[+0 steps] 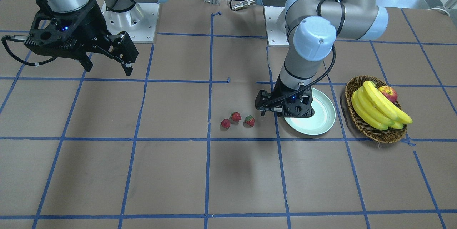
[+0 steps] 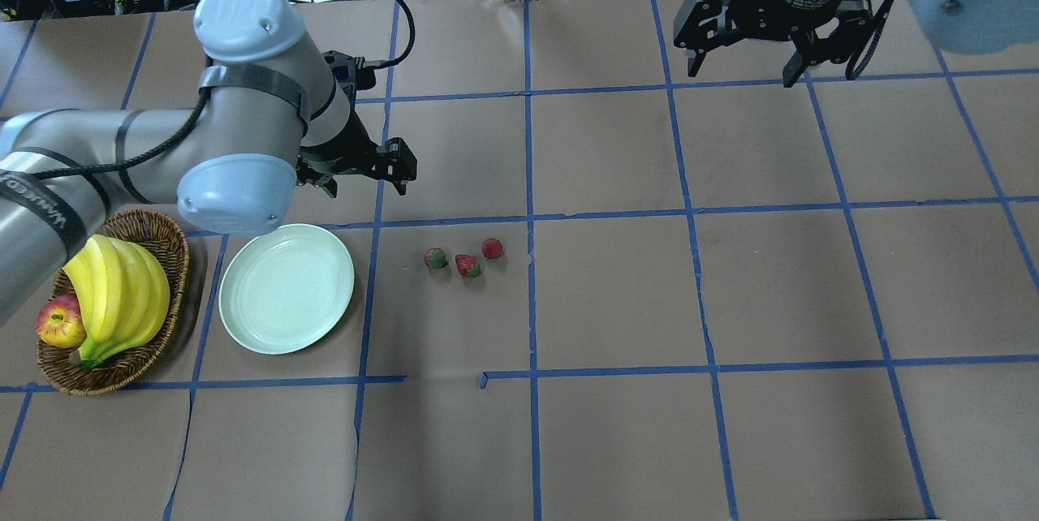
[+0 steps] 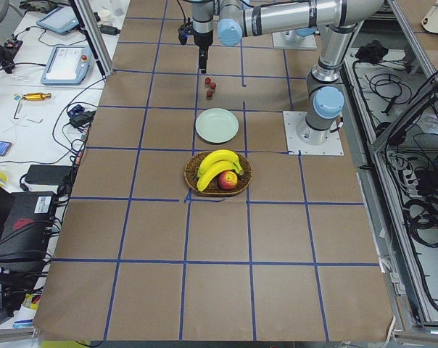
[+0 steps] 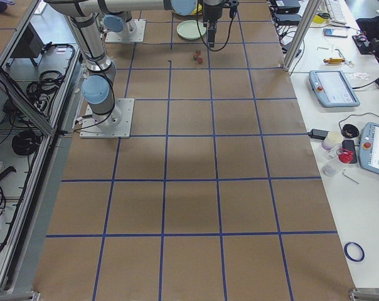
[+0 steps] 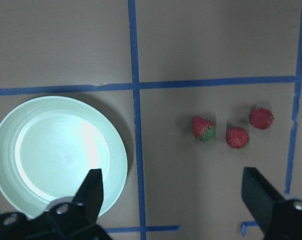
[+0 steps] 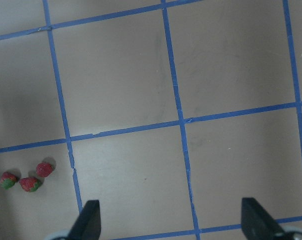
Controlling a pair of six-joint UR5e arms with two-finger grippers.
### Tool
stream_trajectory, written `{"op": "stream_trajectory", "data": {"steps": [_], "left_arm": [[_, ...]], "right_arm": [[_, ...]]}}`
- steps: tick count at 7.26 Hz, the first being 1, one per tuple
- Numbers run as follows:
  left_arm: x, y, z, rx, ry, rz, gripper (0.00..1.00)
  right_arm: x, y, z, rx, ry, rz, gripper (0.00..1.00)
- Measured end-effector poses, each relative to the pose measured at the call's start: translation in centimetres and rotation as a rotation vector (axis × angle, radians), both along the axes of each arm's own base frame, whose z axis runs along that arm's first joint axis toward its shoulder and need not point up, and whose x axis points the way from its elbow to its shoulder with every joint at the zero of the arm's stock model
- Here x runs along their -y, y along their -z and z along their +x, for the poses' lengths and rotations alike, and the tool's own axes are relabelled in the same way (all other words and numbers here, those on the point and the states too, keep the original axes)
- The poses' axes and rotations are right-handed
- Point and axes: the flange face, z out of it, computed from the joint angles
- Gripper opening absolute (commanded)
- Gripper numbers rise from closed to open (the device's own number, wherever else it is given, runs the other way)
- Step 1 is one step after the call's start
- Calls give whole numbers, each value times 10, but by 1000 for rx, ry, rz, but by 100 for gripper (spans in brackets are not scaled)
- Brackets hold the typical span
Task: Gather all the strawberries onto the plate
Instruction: 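Reach the left gripper down over the grouped strawberries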
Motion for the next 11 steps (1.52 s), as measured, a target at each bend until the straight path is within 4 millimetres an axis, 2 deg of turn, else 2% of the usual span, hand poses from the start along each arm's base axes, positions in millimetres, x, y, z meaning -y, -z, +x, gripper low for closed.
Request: {"op": "stream_trajectory", "data": {"steps": [2,4,6,9,11], "left_arm": [[6,55,-20,30,6,40,90],[3,81,-37,43,-29,74,86],[1,96,-45,2,-62,109,79],[-7,116,-47,1,-63,158,60],[-13,124,-48,4,-51,179,30]], "right_arm": [[0,1,0,0,0,2,100],[0,1,0,0,1,4,100],[1,2,-1,0,4,8,100],[1,1,-1,2,5,6,100],[1,1,-1,1,7,5,100]]}}
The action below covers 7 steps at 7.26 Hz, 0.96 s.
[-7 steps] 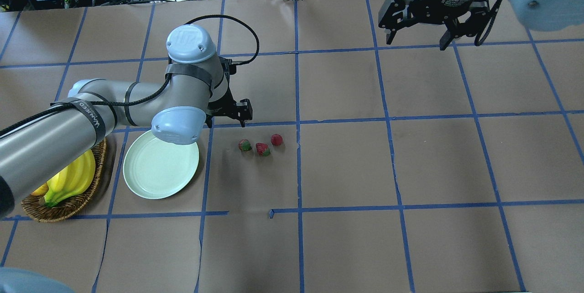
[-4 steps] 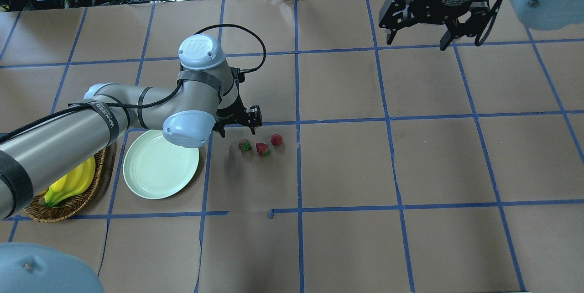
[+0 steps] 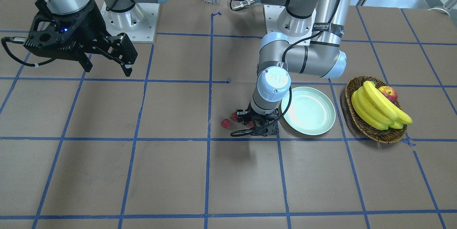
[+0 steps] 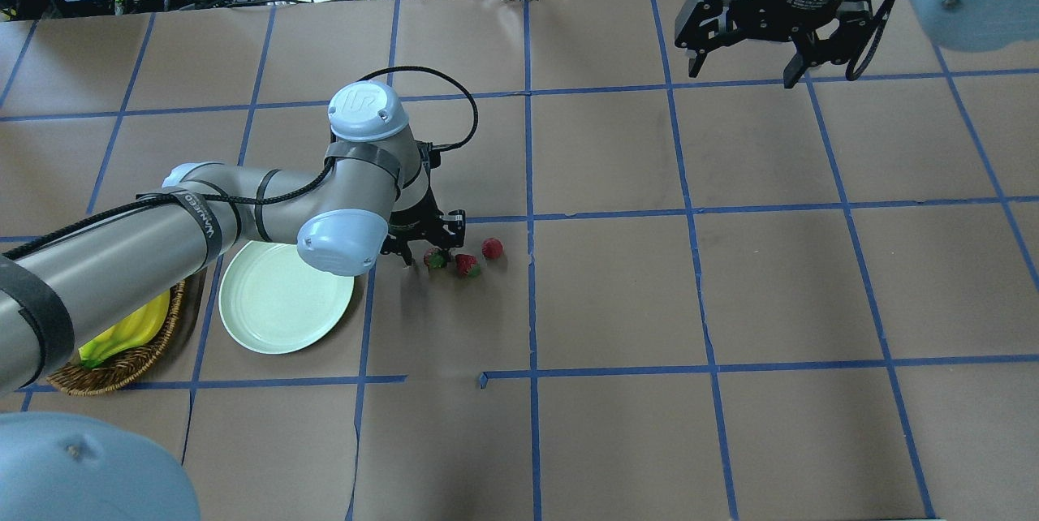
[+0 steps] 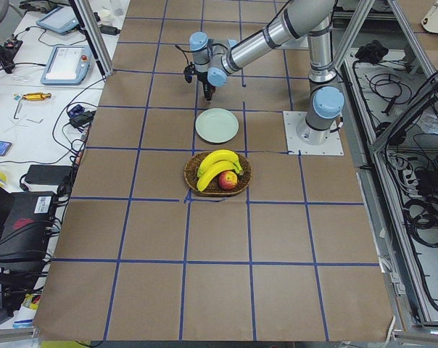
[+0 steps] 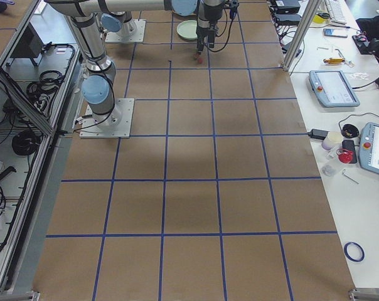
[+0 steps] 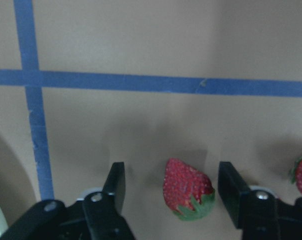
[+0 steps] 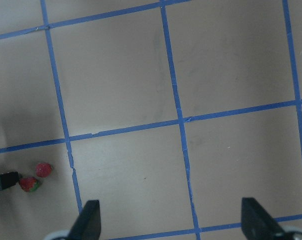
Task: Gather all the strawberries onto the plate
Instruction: 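Reach the left gripper down over the grouped strawberries, then close the left gripper on the leafy strawberry nearest the plate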
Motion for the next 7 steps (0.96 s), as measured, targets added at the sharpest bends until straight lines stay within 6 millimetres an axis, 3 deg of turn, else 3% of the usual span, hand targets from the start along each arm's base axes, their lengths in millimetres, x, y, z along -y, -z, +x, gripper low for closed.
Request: {"op": "stream_trajectory", "data": {"steps": [1,3,5,7], "left_arm": [[-2,1,-2,2,9,5,15],[-4,-1,-6,18,51,0,11],[-1,-19,1,54,105,-40,13],[7,-46,39,114,124,-72,12]], "right_arm": [[0,0,0,0,1,0,100],[0,0,0,1,2,-2,100],[0,0,1,4,2,-5,100],[0,0,1,4,2,-4,100]]}}
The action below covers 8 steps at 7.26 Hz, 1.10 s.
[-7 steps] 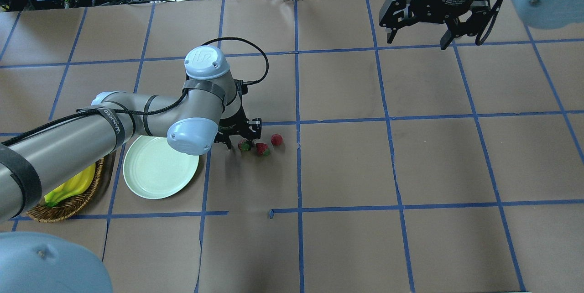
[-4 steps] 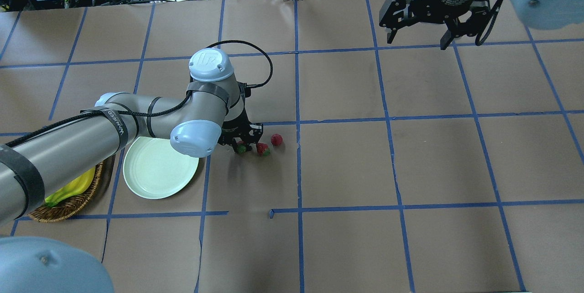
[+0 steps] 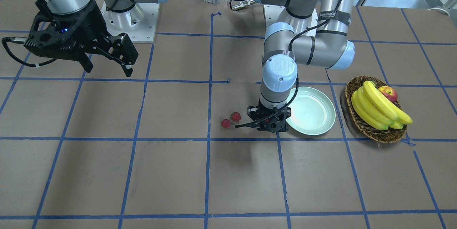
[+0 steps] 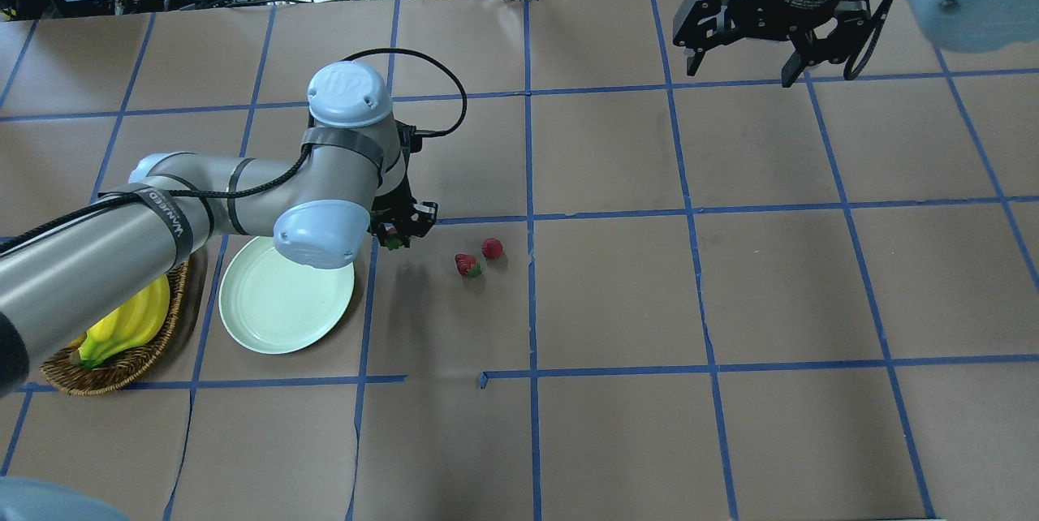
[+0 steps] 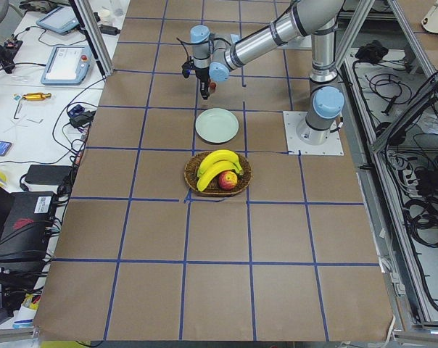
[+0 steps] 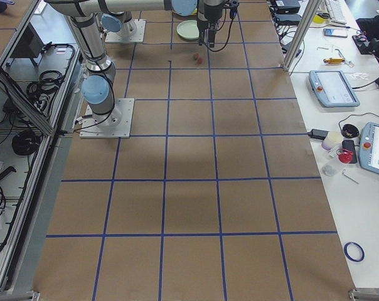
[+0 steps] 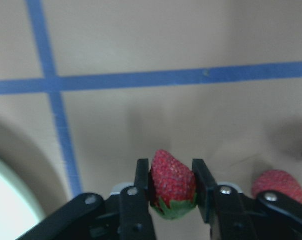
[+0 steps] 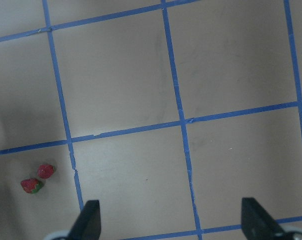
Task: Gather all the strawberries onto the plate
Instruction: 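Close the left gripper on the leafy strawberry nearest the plate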
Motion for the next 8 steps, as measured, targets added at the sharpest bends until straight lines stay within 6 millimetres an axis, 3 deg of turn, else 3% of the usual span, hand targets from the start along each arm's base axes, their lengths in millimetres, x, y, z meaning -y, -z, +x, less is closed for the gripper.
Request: {"op": "stream_trajectory", "data": {"steps": [2,3,4,5,6,7,8], "left_arm": [[1,-19,66,15,50,16,11],[-6,-16,100,10,74,43,12],[-18,-5,126,-3,82,78,27],[-28,5,141,-13,80,101,67],[-33,10,147,-19,76,112,87],[-34,12,149,-23,72,117,96],[-33,10,149,-22,71,108,98]], "right_arm": [[-1,3,0,0,0,8,100],[-1,4,0,1,0,11,100],[-1,4,0,2,0,12,100],[-1,4,0,3,0,13,100],[-1,4,0,5,1,12,100],[-1,4,1,6,2,13,100],[-1,4,1,8,3,12,100]]}}
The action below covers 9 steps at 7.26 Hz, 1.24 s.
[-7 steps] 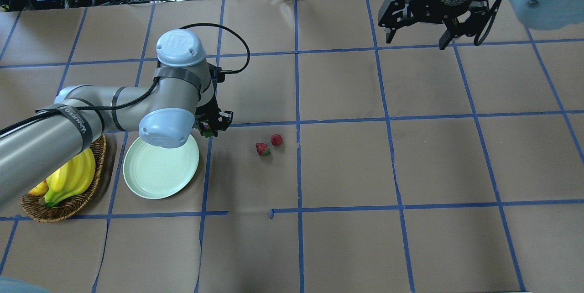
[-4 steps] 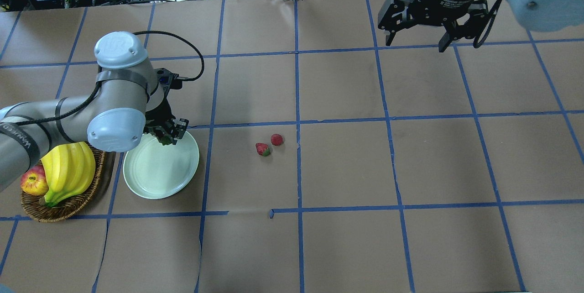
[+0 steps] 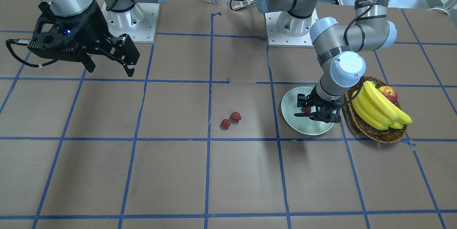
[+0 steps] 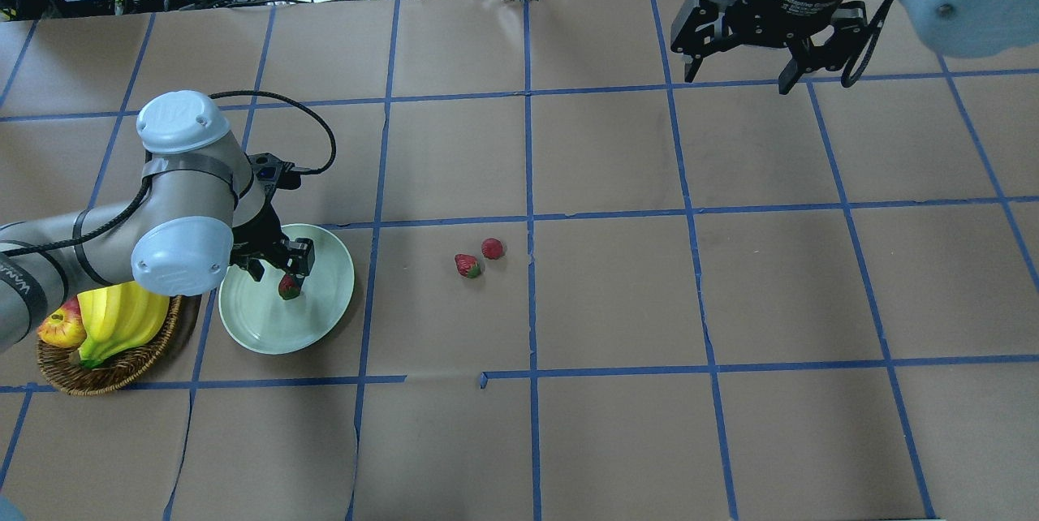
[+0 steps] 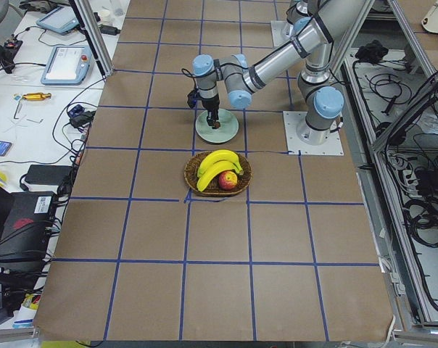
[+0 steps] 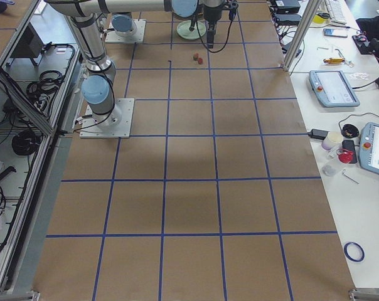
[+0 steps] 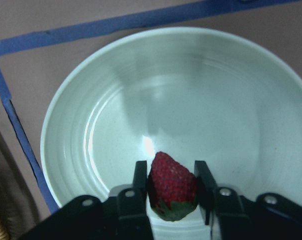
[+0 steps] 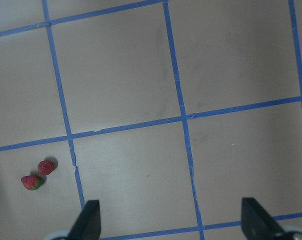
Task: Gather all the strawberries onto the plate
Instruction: 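Close the left gripper on the leafy strawberry nearest the plate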
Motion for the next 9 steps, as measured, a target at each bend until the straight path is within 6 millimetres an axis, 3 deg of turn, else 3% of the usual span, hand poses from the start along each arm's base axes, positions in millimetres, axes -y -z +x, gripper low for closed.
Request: {"op": "stream_trajectory", "data": {"steps": [2,4,6,9], "left_arm": [[19,-24,-19,13,-21,-73,98],[26,-41,-86,25,-91,-134,98],[12,-35,-158,-5,-167,-142,94],[-3,-8,-221,-94,-174,-117,90]], "right_arm": [[0,0,0,1,0,-2,100],[0,0,0,1,0,-2,100],[0,1,0,1,-1,1,100],[0,2,0,1,-1,5,100]]}}
